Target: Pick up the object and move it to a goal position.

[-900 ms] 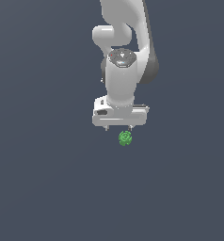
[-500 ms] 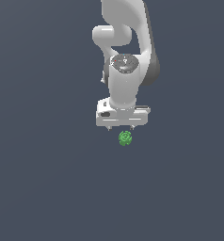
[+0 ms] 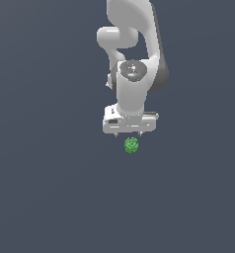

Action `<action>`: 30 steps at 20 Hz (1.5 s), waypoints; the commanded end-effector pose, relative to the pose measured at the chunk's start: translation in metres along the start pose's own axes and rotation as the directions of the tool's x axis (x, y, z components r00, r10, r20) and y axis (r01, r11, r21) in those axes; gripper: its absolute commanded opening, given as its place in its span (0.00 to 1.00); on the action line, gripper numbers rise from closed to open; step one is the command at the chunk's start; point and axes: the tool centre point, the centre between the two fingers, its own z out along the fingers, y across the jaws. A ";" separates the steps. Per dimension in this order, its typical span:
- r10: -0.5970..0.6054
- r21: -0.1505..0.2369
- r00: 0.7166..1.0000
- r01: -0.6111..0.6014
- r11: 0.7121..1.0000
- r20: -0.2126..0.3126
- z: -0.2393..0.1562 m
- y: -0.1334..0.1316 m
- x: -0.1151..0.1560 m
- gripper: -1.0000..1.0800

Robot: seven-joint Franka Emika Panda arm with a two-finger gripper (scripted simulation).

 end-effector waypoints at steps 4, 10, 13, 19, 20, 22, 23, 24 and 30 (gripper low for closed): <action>-0.046 -0.008 0.999 0.046 0.999 -0.003 0.019 -0.006 -0.004 0.96; -0.133 -0.022 0.991 0.133 0.991 -0.011 0.051 -0.016 -0.013 0.96; -0.166 -0.026 0.986 0.165 0.986 -0.013 0.063 -0.020 -0.018 0.96; -0.197 -0.029 0.980 0.196 0.980 -0.015 0.074 -0.024 -0.022 0.96; -0.197 -0.029 0.980 0.197 0.980 -0.015 0.075 -0.024 -0.022 0.96; -0.194 -0.029 0.981 0.193 0.981 -0.014 0.074 -0.024 -0.022 0.96; -0.194 -0.029 0.981 0.193 0.981 -0.014 0.075 -0.024 -0.022 0.96; -0.194 -0.029 0.981 0.193 0.981 -0.014 0.077 -0.024 -0.022 0.96; -0.196 -0.029 0.980 0.196 0.980 -0.015 0.101 -0.023 -0.022 0.96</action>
